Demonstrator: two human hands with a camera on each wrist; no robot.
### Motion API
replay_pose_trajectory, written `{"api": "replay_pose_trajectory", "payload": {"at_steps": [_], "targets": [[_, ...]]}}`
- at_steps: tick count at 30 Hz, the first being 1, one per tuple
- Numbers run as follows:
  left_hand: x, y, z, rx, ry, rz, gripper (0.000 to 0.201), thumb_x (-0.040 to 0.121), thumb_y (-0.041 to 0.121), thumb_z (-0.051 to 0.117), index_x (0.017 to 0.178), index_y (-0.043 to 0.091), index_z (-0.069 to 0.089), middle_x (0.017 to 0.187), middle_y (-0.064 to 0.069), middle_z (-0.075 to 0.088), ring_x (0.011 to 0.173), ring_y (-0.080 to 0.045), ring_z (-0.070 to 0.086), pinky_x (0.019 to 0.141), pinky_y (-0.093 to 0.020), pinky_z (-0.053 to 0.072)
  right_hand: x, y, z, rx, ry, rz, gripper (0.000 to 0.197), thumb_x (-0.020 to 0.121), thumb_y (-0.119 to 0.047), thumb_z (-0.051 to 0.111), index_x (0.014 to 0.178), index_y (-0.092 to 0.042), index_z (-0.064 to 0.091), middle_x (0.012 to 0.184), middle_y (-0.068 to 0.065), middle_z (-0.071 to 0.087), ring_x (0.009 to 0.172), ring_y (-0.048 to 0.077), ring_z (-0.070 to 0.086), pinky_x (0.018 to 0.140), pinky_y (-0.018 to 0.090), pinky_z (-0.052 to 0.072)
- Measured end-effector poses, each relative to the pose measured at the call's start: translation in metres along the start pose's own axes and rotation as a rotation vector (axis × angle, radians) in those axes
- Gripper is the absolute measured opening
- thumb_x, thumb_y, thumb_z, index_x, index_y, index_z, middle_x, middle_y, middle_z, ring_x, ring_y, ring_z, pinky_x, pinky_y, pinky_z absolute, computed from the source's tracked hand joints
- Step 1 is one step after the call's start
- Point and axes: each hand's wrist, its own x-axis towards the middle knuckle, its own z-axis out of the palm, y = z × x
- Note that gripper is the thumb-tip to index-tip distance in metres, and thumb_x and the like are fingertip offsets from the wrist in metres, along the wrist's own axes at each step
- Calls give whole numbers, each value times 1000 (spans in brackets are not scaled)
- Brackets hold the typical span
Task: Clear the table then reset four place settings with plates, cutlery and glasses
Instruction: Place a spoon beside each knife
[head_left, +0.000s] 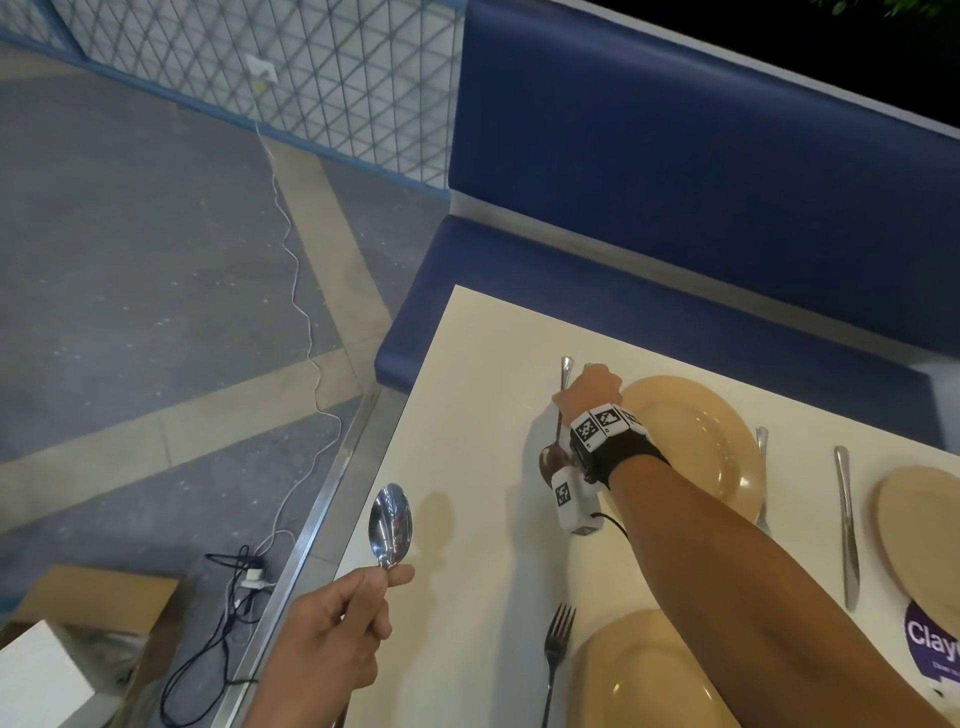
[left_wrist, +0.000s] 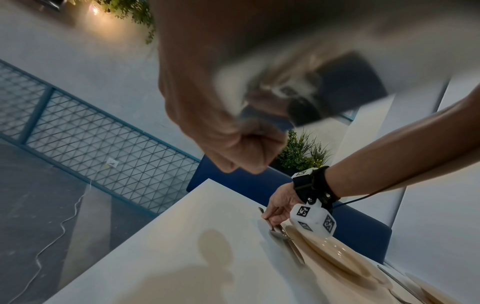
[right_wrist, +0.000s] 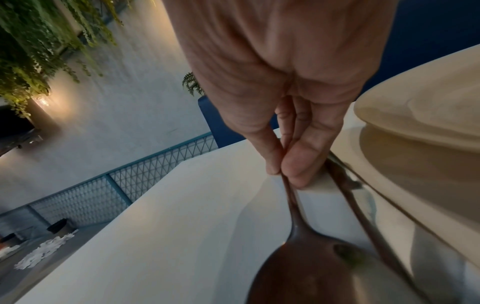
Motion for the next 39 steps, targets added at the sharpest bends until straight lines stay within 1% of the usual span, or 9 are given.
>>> {"api": "replay_pose_trajectory", "payload": {"at_steps": [16,22,24,26,28,31,33,36,39], "targets": [[1,3,9,40,16,8,30,100,12,53,92,5,80,59,-12,46,43,-12,21,44,-17,19,8,6,6,10,-18,-6,42,81,-18,78,116,-7,59,115,15,63,95,32,65,68,32,49],[-3,8,12,12,14,15,29,100,12,53,92,5,80,61,-13,46,42,-12,22,43,-17,18,-12,1,-21,10,14,-79,32,86,-31,73,99,-4,65,100,14,66,71,21,58,52,23,38],[-4,11,14,16,6,22,29,100,13,53,91,3,79,60,-12,49,45,-13,22,45,-19,18,-28,0,-48,30,81,-167,29,90,-32,65,89,-4,67,89,13,66,73,23,58,62,27,44],[-5,14,22,37,-36,39,29,100,16,53,91,4,78,64,-15,53,47,-14,23,46,-21,19,-56,7,-78,127,100,-296,29,93,-35,62,80,-9,68,75,2,64,74,21,63,72,30,49],[-8,18,36,83,-113,42,31,100,19,52,87,11,79,66,-16,52,47,-15,23,48,-22,19,-103,19,-106,216,-6,-401,31,92,-45,63,82,-16,68,73,-7,66,71,12,65,69,26,51],[-15,20,63,210,-279,40,29,100,26,52,92,23,79,61,-10,46,44,-13,25,47,-21,20,-177,48,-127,345,-428,-492,36,85,-54,66,103,-23,70,84,-3,71,62,5,64,59,20,52],[-22,18,82,361,-397,94,27,99,35,52,95,31,78,61,-4,48,45,-9,31,46,-22,25,-213,71,-128,376,-605,-507,39,83,-53,69,115,-31,67,96,-3,70,64,4,63,58,16,50],[-31,7,109,616,-525,237,28,101,33,52,83,38,74,58,8,55,53,-3,49,57,-14,37,-240,110,-130,468,-595,-487,13,89,-26,71,100,-20,73,82,1,73,58,6,62,54,20,49],[-36,-3,128,755,-593,228,22,99,32,58,85,31,74,58,9,59,59,0,56,61,-11,39,-241,152,-143,552,-507,-412,6,89,-13,70,84,-13,75,71,6,73,52,17,62,50,29,51]]}}
